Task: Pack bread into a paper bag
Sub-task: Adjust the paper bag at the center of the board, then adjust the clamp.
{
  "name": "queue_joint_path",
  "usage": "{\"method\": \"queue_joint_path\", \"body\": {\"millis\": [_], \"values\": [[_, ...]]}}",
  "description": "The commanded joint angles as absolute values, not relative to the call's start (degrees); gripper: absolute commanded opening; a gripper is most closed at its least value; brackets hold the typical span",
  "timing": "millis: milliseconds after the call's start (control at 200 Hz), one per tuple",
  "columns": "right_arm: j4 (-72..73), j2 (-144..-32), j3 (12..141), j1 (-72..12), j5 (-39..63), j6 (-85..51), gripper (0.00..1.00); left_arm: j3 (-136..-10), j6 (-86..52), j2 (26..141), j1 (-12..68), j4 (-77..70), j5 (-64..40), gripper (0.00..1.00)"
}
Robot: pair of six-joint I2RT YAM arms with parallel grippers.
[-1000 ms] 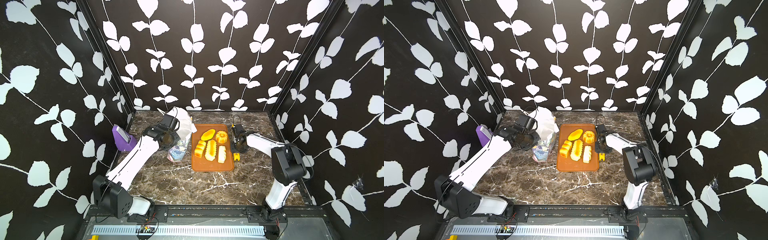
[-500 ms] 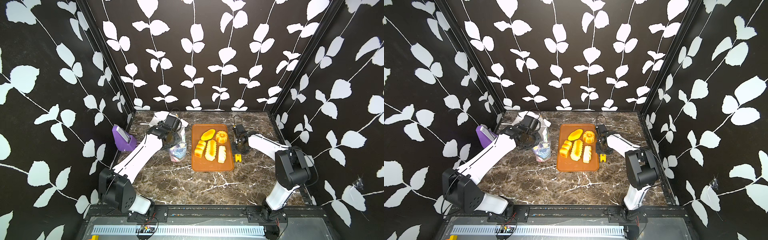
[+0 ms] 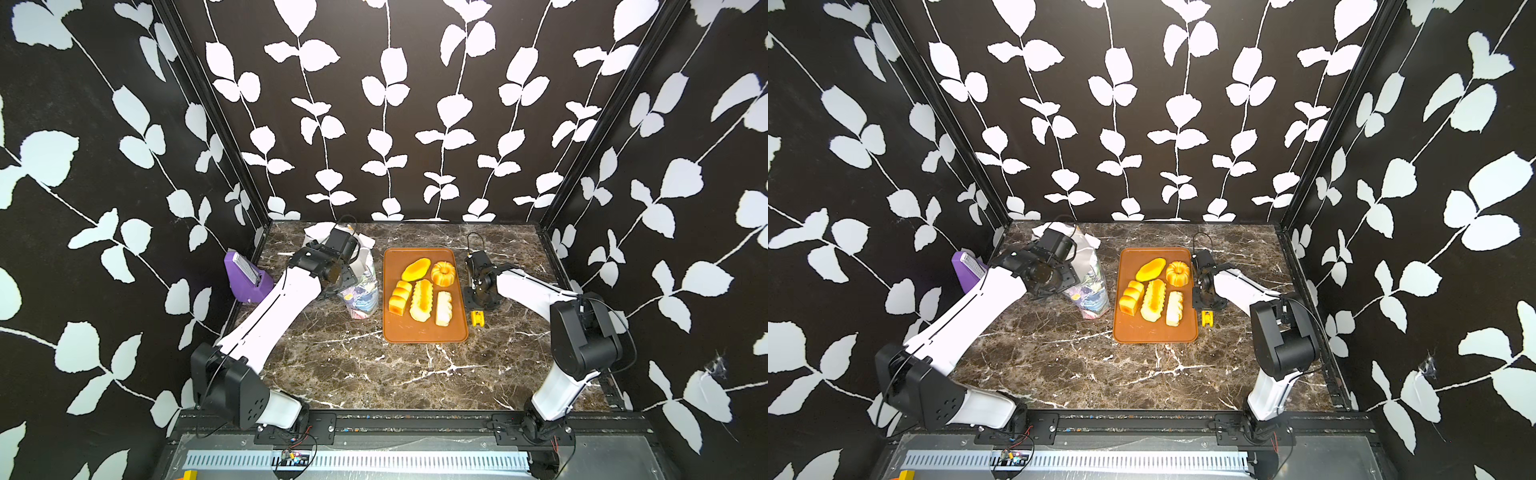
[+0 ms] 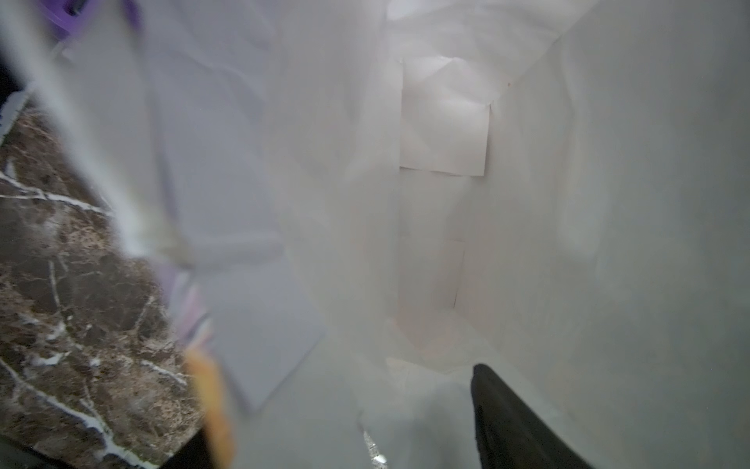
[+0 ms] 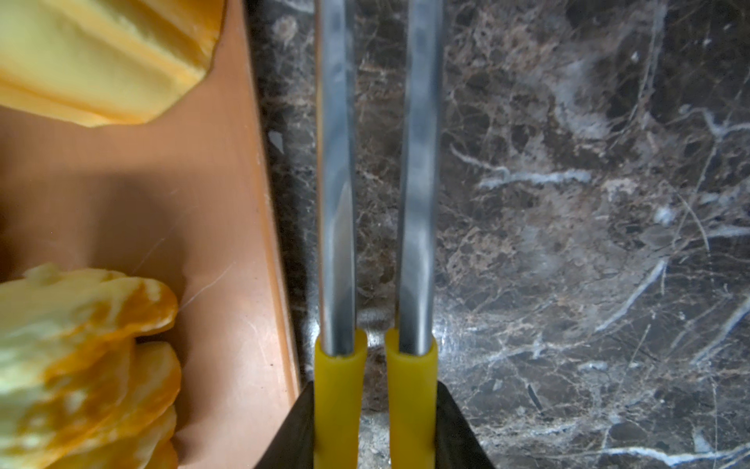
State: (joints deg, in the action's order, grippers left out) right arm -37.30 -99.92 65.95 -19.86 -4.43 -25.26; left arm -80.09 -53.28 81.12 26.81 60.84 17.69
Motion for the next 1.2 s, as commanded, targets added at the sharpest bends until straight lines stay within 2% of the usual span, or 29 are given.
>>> {"method": "queue_joint_path", "body": {"millis": [0, 255, 511, 646, 771, 946, 1071, 1196], "values": [[-35.7, -100.6, 65.7, -20.2, -4.8, -25.3, 0.0, -83.3, -52.3, 77.0, 26.6, 68.4, 21.6, 0.78], [-35.2, -101.0, 65.7, -20.5, -4.4, -25.2, 0.0, -86.9, -49.9, 72.7, 26.6, 72.6, 24.1, 0.79], [-37.2, -96.9, 64.3, -21.9, -6.8, -26.1, 0.0, -87.7, -38.1, 68.5, 27.2, 57.1, 20.8, 0.77], [-39.4, -92.4, 63.1, -23.3, -8.7, -27.1, 0.0, -97.0, -31.5, 76.4, 27.2, 54.6, 13.4, 0.74], [-42.2, -87.4, 62.8, -25.3, -11.4, -28.8, 0.0, -108.5, -28.0, 88.4, 27.7, 56.8, 5.9, 0.72], [-46.2, -80.7, 62.6, -27.6, -14.4, -31.4, 0.0, -123.0, -26.2, 102.8, 30.4, 57.9, 1.3, 0.71], [-47.8, -76.4, 62.3, -29.3, -13.6, -32.7, 0.0, -131.2, -26.5, 111.6, 31.6, 57.5, -3.0, 0.71], [-47.7, -73.6, 61.4, -31.9, -9.5, -34.1, 0.0, -133.4, -27.7, 116.3, 32.8, 54.8, -6.5, 0.7]]}}
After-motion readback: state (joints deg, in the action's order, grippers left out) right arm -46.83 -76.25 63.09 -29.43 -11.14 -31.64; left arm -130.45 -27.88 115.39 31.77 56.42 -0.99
